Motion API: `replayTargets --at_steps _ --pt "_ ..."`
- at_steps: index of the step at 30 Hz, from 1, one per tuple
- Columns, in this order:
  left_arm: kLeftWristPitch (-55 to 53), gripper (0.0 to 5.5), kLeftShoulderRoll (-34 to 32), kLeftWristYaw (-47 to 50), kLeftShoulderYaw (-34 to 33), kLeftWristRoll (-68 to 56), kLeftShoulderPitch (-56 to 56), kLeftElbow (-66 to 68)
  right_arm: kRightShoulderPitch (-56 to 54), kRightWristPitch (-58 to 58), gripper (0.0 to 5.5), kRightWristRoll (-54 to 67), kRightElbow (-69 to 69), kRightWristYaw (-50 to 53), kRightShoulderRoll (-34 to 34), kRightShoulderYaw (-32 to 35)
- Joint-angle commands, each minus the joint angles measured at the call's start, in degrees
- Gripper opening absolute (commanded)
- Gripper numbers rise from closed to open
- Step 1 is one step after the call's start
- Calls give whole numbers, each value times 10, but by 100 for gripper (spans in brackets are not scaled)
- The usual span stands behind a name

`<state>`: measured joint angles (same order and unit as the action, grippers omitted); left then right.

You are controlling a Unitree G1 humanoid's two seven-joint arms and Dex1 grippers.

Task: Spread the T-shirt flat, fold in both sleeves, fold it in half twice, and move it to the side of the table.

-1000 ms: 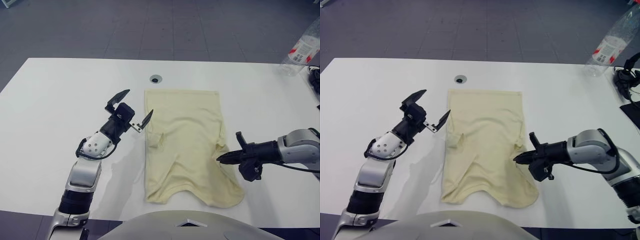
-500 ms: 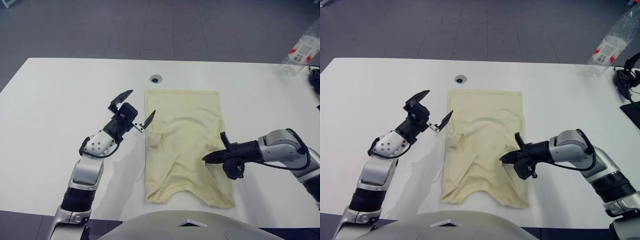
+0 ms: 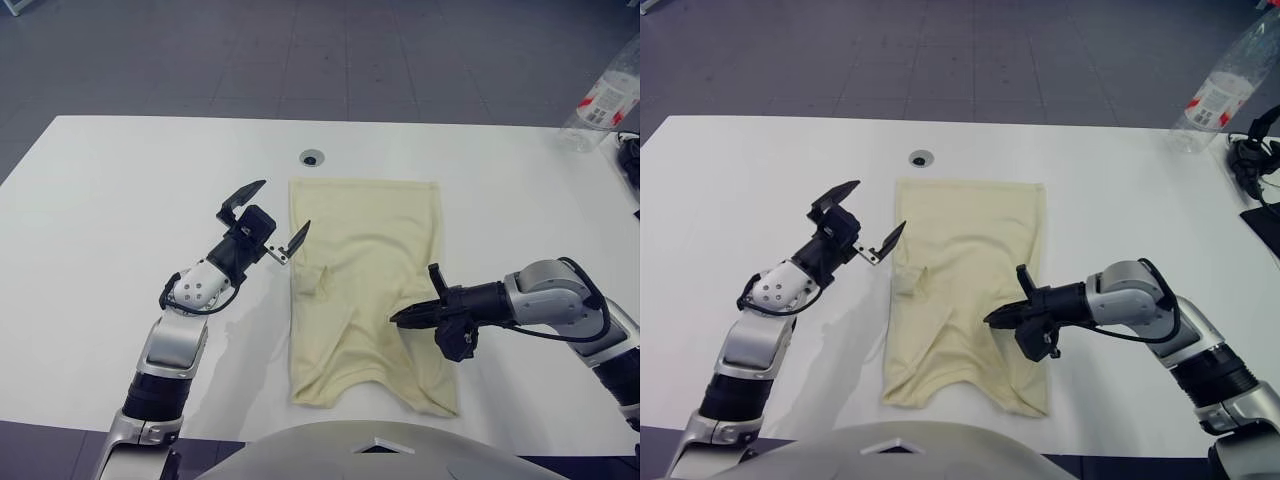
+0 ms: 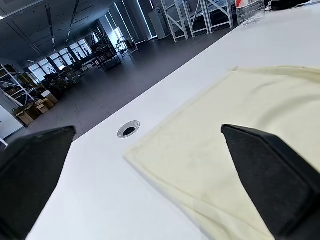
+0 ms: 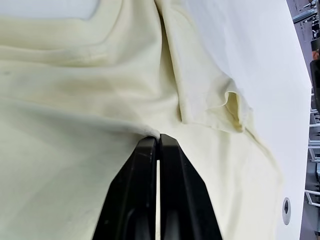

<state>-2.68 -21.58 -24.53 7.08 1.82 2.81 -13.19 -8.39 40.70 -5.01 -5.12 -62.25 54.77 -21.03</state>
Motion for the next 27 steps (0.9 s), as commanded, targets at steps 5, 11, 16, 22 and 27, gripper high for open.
replayTargets --at_steps 5,11,16,22,27 --pt "2 540 -8 -8 0 6 2 2 19 -52 104 -44 19 13 0 0" --pt "2 540 -9 -11 -1 7 -1 -1 23 -90 204 -7 4 22 -9 20" --pt "2 540 -9 -14 1 8 -3 -3 24 -160 281 95 -24 26 -12 70" --pt "4 540 -10 -17 2 8 -6 -3 -3 -254 388 171 26 26 -19 135" --pt "10 540 -13 -21 3 8 -3 3 -4 -248 476 142 123 -30 -23 101"
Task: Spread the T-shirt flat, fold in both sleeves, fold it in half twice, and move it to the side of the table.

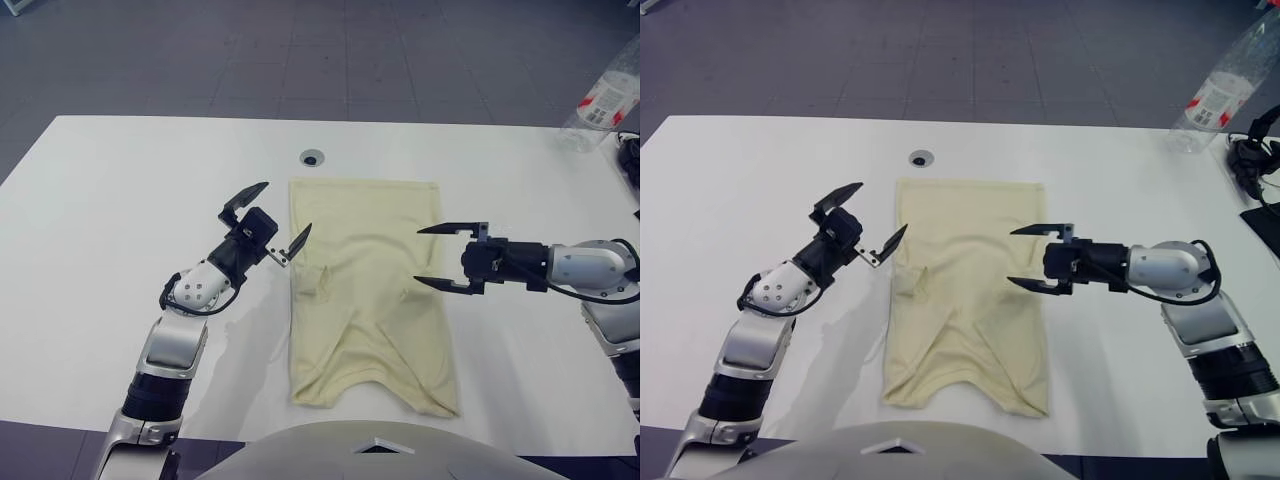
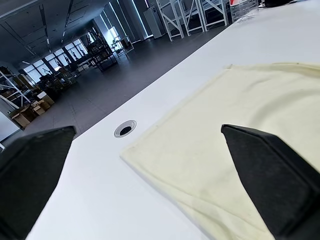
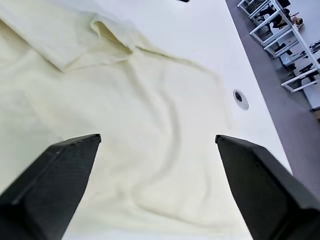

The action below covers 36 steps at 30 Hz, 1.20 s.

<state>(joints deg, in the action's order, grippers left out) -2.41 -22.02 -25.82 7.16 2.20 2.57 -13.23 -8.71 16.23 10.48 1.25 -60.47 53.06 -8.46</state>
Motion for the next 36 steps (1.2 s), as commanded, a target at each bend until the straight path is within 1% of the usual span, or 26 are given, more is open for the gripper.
replayTargets --at_steps 1,2,4,7,10,17,22,28,32,34,36 --pt "8 540 -9 -10 3 4 1 6 5 -28 488 2 68 -75 -3 -31" --pt "9 540 -10 -11 4 5 2 7 5 -42 509 8 79 -93 -3 -36" --pt "11 540 -10 -14 7 8 3 9 -9 -23 539 -33 129 -83 -14 -48" --pt "14 540 -12 -18 10 9 2 10 -26 36 539 -109 198 -43 -27 -67" --pt "16 540 -13 -19 11 9 -1 10 -36 92 539 -155 246 -8 -33 -81" --pt "18 540 -16 -21 15 11 -2 12 -32 137 539 -160 260 14 -32 -86" --pt "25 540 -21 -21 24 28 3 24 -10 115 539 -120 214 -11 -18 -75" --pt "27 540 -21 -39 41 23 -6 6 30 29 539 -57 103 -46 27 -41" --pt "23 540 -44 -97 71 3 -31 -46 77 -31 539 -46 24 -49 78 5" --pt "16 540 -68 -132 87 -7 -55 -94 86 -54 539 -37 -9 -43 89 33" --pt "7 540 -89 -154 88 -19 -70 -135 93 -72 539 -27 -40 -36 92 58"
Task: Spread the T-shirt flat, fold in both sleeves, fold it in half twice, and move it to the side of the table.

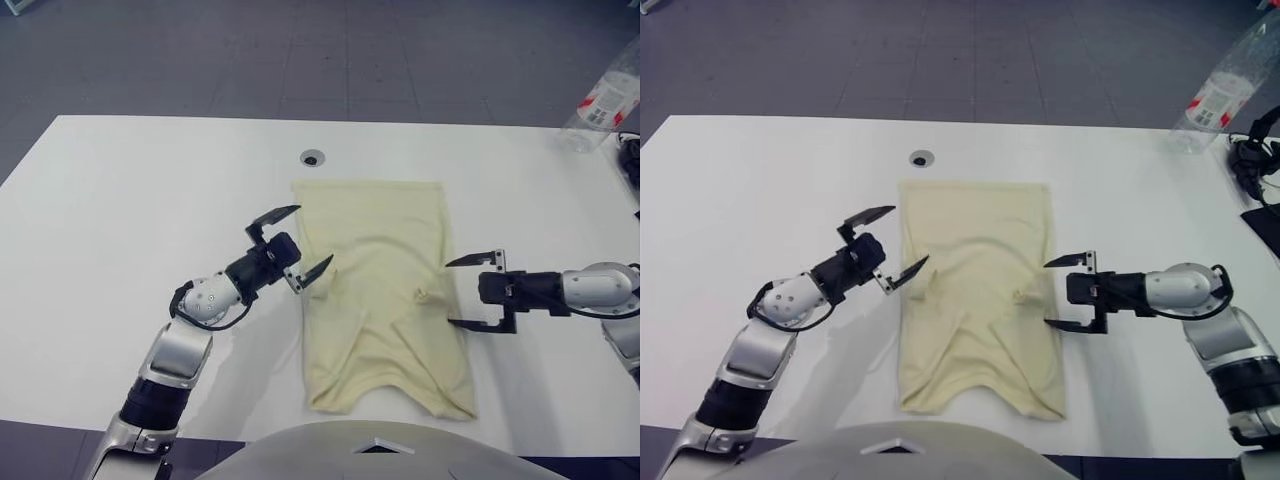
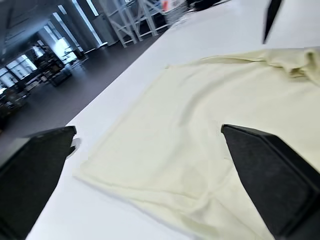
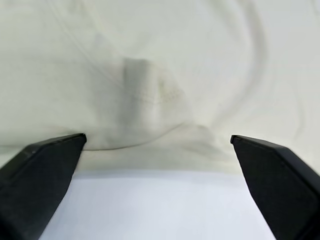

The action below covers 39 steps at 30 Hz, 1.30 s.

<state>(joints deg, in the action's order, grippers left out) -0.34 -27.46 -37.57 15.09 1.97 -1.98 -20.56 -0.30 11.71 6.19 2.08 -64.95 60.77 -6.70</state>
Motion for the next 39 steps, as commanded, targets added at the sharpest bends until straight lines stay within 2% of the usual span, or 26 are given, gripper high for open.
replayTargets --at_steps 1,8,14,22,30,39 --pt "-20 540 -44 -46 5 -22 -29 -81 16 -37 539 18 -64 15 17 54" --pt "-71 540 -115 -101 -23 -73 -51 -219 110 -140 539 69 -211 37 13 163" --pt "-86 540 -189 -171 21 -94 -109 -296 174 -185 539 71 -285 58 -7 193" --pt "-77 540 -228 -174 80 -13 -161 -300 206 -191 539 55 -313 67 -16 199" --pt "-87 540 -221 -158 140 70 -168 -275 215 -192 539 51 -335 70 -22 205" --pt "-87 540 -200 -147 171 108 -155 -235 206 -194 539 49 -340 70 -23 197"
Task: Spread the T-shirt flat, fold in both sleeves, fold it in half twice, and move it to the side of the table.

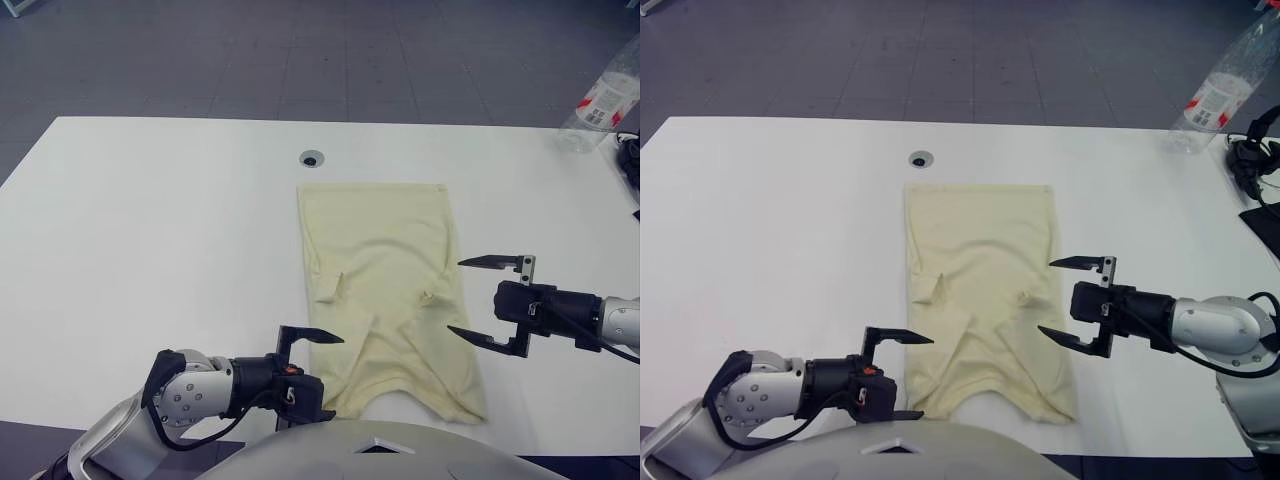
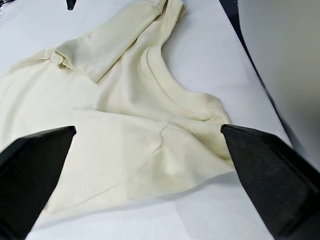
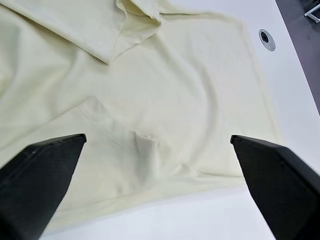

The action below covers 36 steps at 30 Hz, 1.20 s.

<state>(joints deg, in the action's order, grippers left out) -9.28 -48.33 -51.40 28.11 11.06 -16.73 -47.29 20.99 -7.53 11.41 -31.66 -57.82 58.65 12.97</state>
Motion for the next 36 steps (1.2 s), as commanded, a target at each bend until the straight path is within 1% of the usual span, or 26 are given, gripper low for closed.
replayTargets --at_steps 1,4,8,11,16,19,23,30,36 --pt "5 540 12 -7 42 20 -3 41 -8 0 539 -3 -1 -2 -2 -1" --pt "10 540 15 -6 37 12 7 55 -21 6 539 -2 5 1 -8 -9" --pt "13 540 10 -8 26 4 7 60 -97 -5 539 -6 26 25 -42 -63" --pt "12 540 7 -7 20 -1 2 55 -175 -22 539 -22 46 39 -94 -146" --pt "17 540 5 -6 5 -10 0 48 -254 -21 539 -78 102 43 -165 -271" --pt "19 540 8 -1 -8 -16 0 46 -285 -12 539 -109 152 45 -201 -322" --pt "21 540 2 1 -32 -27 -4 46 -306 -3 539 -129 194 49 -232 -354" --pt "25 540 -11 5 -85 -58 -31 32 -308 33 539 -192 245 47 -242 -409" --pt "26 540 -21 3 -119 -71 -48 19 -338 62 539 -260 319 93 -274 -448"
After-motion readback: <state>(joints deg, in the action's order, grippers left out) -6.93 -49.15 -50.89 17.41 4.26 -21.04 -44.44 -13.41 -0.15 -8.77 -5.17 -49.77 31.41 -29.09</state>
